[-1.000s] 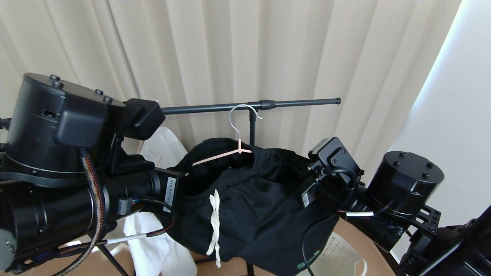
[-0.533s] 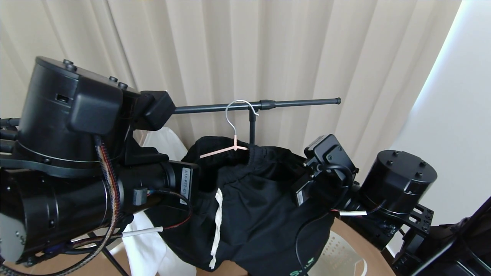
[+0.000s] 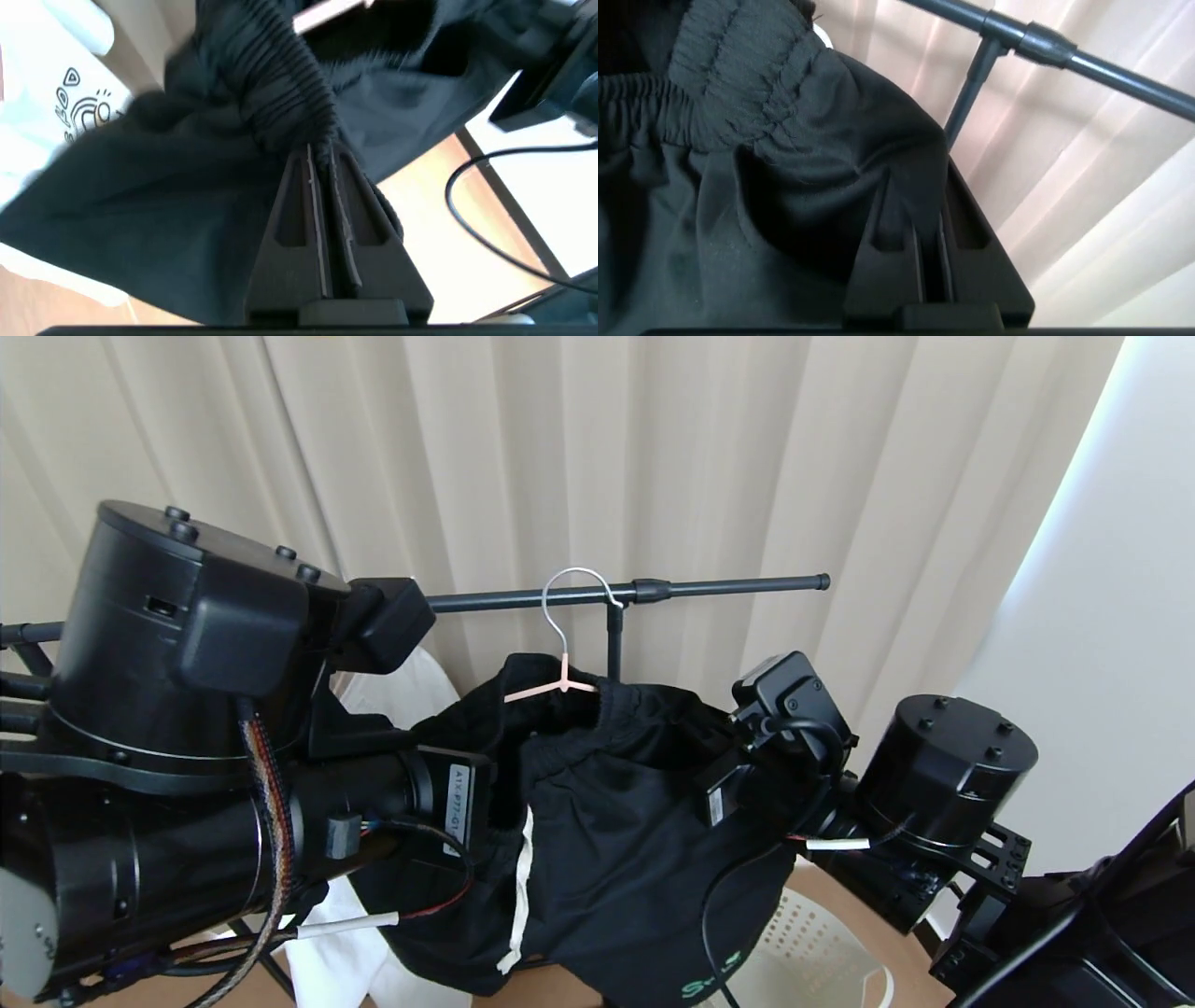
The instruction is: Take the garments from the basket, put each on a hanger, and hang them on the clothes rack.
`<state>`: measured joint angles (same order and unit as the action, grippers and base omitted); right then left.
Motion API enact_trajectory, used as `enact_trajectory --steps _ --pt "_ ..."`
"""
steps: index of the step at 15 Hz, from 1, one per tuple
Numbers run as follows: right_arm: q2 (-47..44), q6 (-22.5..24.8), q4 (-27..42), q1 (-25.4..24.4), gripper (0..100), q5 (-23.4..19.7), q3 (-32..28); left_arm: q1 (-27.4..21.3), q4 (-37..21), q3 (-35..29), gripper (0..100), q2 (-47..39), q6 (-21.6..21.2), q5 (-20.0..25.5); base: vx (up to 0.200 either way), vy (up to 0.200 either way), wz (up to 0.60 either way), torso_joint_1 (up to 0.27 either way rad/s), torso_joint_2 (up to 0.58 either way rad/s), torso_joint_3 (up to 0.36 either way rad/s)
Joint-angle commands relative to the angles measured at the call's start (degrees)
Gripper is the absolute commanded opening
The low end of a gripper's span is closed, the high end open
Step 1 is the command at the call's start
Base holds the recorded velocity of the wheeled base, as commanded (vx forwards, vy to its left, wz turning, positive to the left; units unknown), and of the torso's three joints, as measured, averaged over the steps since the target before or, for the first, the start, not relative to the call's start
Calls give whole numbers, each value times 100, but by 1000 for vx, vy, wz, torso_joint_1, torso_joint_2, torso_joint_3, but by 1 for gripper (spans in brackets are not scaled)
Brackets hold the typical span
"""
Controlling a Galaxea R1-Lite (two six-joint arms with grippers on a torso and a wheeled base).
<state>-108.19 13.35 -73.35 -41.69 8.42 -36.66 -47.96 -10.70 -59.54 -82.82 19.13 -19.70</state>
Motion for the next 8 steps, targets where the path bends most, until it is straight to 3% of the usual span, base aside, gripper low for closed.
enact_trajectory --steps 1,8 --pt "202 -25 5 12 0 1 -43 15 -2 83 0 3 -14 -8 0 0 0 0 0 0" --pt "457 -140 -21 -14 0 -7 -34 138 51 267 0 -59 -5 -16 0 0 0 0 0 0"
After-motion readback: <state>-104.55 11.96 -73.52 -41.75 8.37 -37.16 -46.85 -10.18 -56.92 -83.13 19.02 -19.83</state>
